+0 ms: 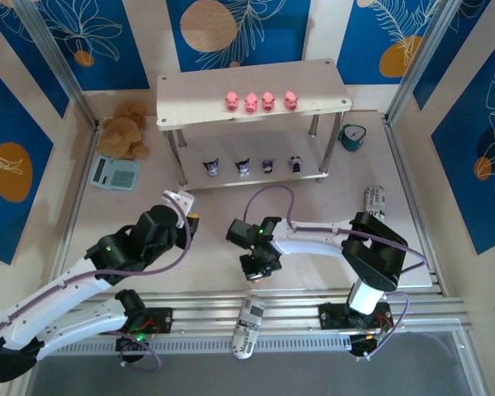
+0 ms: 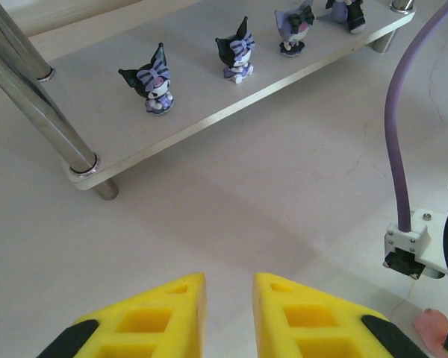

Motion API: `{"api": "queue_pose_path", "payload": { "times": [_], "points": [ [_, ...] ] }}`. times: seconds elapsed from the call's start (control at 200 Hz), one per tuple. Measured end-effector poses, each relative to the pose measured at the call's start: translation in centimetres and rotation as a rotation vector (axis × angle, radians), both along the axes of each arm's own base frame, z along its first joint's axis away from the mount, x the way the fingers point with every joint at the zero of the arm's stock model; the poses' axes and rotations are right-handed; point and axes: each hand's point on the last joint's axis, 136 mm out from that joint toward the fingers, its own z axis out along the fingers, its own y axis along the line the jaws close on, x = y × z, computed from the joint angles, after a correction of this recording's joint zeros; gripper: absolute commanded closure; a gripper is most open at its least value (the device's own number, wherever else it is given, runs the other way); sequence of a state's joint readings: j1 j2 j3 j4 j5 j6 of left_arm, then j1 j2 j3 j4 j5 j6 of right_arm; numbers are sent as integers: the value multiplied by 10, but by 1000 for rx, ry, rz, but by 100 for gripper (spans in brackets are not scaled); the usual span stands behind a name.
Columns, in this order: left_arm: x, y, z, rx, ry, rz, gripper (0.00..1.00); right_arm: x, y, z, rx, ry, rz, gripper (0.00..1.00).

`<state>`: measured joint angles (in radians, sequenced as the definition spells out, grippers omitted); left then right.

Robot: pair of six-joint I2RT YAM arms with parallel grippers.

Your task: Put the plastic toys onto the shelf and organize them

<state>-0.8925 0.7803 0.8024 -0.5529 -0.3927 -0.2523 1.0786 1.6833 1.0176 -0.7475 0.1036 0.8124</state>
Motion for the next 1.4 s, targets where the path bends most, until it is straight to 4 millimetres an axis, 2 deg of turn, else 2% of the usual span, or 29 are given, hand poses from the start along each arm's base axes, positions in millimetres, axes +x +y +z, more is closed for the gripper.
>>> {"api": "queue_pose_path", "payload": {
  "times": [0.135, 0.23, 0.31, 0.415, 0.495, 0.595, 0.685, 0.745, 0.82, 0.915, 1.045, 1.24, 1.395],
  "points": [
    [1, 0, -1, 5, 3, 2, 76, 4, -7, 9, -13, -38, 8, 100],
    [3, -3, -3, 14, 8, 2, 76, 13, -13, 38, 6, -108, 14, 100],
    [7, -7, 1, 26, 10, -4, 76, 28, -14, 87, 87, -201, 8, 100],
    [12, -14, 19, 17, -5, -16, 74, 58, -24, 173, 226, -376, -35, 100],
    [17, -20, 44, -9, -31, -28, 75, 82, -48, 240, 292, -531, -82, 100],
    [26, -25, 81, -49, -66, -42, 75, 109, -81, 307, 312, -708, -139, 100],
    [32, -29, 111, -88, -100, -55, 75, 130, -107, 354, 313, -839, -181, 100],
    [35, -29, 123, -102, -112, -63, 75, 144, -125, 382, 308, -919, -212, 100],
    [40, -29, 132, -116, -116, -66, 75, 161, -142, 407, 294, -993, -245, 100],
    [49, -29, 134, -132, -97, -69, 76, 186, -157, 427, 283, -1043, -275, 100],
    [62, -30, 127, -140, -56, -73, 76, 224, -166, 434, 279, -1051, -293, 100],
    [76, -36, 116, -144, -3, -87, 76, 272, -170, 414, 279, -989, -295, 100],
    [84, -39, 116, -155, 15, -96, 76, 291, -169, 402, 295, -944, -287, 100]
  ]
}}
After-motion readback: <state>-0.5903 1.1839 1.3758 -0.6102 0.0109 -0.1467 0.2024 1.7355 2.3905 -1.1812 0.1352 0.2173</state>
